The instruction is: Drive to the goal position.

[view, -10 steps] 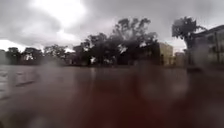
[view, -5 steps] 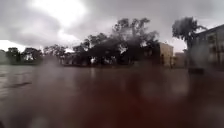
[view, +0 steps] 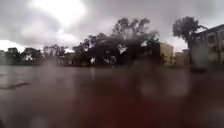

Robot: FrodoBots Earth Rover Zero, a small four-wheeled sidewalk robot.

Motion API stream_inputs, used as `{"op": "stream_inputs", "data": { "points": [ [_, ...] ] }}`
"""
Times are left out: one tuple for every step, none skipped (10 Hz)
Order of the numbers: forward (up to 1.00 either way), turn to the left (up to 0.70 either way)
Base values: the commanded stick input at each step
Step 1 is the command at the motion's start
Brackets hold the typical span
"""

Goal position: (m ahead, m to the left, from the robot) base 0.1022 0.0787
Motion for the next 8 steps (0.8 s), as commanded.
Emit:
{"op": "stream_inputs", "data": {
  "points": [
    [0.45, 0.0],
    [0.45, 0.0],
    [0.45, 0.0],
    [0.45, 0.0],
    [0.45, 0.0],
    [0.45, 0.0],
    [0.45, 0.0],
    [0.45, 0.0]
  ]
}}
